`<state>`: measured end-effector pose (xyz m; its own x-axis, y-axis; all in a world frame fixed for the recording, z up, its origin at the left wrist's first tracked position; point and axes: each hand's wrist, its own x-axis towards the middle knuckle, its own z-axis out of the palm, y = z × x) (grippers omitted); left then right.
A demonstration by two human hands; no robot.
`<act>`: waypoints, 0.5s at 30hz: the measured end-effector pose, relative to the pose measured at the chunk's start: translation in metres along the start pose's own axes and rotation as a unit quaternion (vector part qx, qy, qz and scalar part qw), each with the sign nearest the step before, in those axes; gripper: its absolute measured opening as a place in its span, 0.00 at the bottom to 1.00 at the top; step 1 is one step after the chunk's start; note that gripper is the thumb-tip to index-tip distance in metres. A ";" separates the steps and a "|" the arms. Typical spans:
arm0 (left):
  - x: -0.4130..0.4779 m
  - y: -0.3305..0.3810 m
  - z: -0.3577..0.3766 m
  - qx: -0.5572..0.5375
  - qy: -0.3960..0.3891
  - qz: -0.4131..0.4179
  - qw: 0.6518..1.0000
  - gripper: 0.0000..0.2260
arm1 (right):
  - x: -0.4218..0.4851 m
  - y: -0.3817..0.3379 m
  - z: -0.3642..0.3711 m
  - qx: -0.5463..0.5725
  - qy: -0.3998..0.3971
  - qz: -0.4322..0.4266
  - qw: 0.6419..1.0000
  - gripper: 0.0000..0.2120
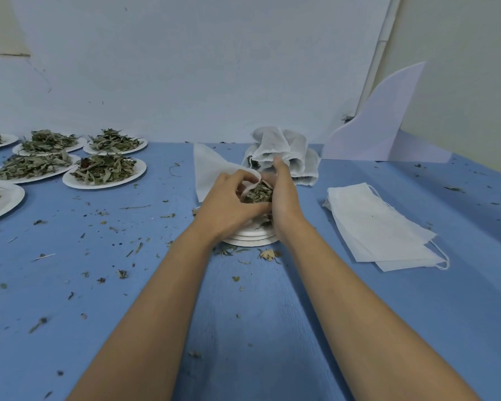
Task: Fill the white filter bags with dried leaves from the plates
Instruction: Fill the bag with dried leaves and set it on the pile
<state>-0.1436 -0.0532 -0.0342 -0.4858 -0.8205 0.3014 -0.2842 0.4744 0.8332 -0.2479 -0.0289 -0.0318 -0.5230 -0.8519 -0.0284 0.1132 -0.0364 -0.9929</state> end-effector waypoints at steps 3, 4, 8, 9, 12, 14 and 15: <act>-0.001 -0.001 0.003 0.007 0.045 0.007 0.999 0.18 | -0.005 -0.001 0.004 -0.013 -0.009 -0.001 1.000 0.32; -0.001 -0.001 0.003 0.001 0.068 0.005 0.998 0.17 | -0.007 0.000 0.005 -0.009 -0.016 -0.001 1.000 0.31; 0.002 -0.002 0.000 -0.027 0.137 -0.025 0.990 0.13 | -0.012 0.004 0.011 -0.015 -0.041 -0.021 0.999 0.28; 0.003 -0.003 -0.001 -0.037 0.145 -0.033 0.988 0.12 | -0.013 0.003 0.013 -0.025 -0.038 -0.025 0.999 0.28; 0.002 -0.005 -0.002 -0.055 0.157 -0.045 0.985 0.12 | -0.017 0.002 0.016 -0.062 -0.021 -0.037 0.997 0.29; 0.003 -0.006 -0.001 -0.061 0.167 -0.047 0.983 0.12 | -0.018 0.002 0.016 -0.068 -0.016 -0.039 0.997 0.26; 0.004 -0.006 0.000 -0.065 0.175 -0.047 0.981 0.12 | -0.018 0.002 0.016 -0.064 -0.016 -0.038 0.997 0.25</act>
<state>-0.1435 -0.0592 -0.0378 -0.1430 -0.9285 0.3428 -0.1945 0.3660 0.9101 -0.2243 -0.0217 -0.0317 -0.4986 -0.8654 0.0494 -0.0362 -0.0361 -0.9987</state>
